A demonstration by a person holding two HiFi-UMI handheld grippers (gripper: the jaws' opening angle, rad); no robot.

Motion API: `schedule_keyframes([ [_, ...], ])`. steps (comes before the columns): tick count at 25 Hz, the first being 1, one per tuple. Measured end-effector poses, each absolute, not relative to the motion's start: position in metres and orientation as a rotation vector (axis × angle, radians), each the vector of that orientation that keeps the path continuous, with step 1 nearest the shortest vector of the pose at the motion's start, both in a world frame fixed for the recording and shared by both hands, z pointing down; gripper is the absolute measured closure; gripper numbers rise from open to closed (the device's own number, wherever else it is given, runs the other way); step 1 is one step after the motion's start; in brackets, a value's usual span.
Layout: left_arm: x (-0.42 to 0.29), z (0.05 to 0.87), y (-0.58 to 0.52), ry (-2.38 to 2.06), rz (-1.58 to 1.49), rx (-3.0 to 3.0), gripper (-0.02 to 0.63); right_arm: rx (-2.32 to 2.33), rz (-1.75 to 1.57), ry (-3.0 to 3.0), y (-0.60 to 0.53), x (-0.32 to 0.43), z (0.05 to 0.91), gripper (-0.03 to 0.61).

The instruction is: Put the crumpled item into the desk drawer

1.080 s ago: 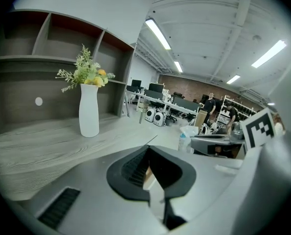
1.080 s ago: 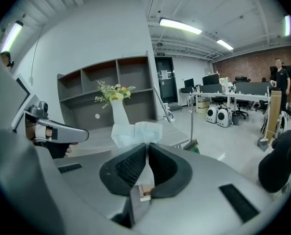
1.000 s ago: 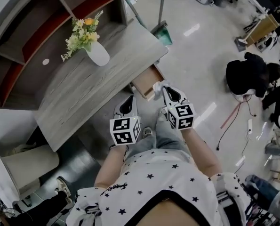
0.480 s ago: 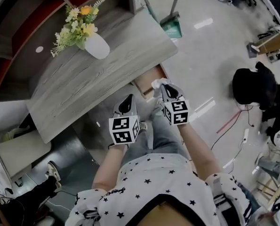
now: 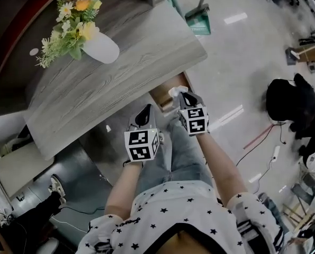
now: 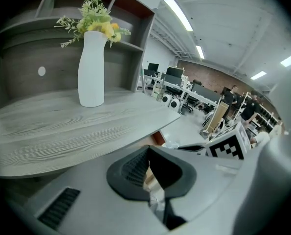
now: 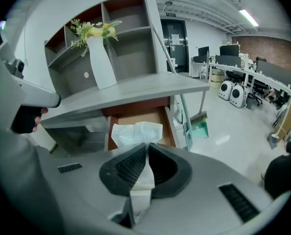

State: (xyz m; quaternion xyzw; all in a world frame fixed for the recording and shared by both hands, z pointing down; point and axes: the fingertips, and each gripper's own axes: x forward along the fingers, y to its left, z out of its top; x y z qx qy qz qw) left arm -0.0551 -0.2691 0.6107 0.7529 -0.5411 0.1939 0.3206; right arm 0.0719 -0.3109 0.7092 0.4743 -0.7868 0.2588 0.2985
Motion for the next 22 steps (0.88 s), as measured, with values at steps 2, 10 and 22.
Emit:
schedule_keyframes([
  [2, -0.053, 0.621, -0.270, -1.416, 0.521, 1.964, 0.601, 1.243, 0.695, -2.073, -0.313, 0.071, 0.724, 0.566],
  [10, -0.051, 0.652, -0.270, -1.403, 0.555, 1.918, 0.601, 1.195, 0.712, -2.031, -0.321, 0.067, 0.765, 0.565],
  [22, -0.053, 0.658, -0.263, -1.400, 0.553, 1.897, 0.601, 1.175, 0.747, -2.015, -0.322, 0.061, 0.778, 0.471],
])
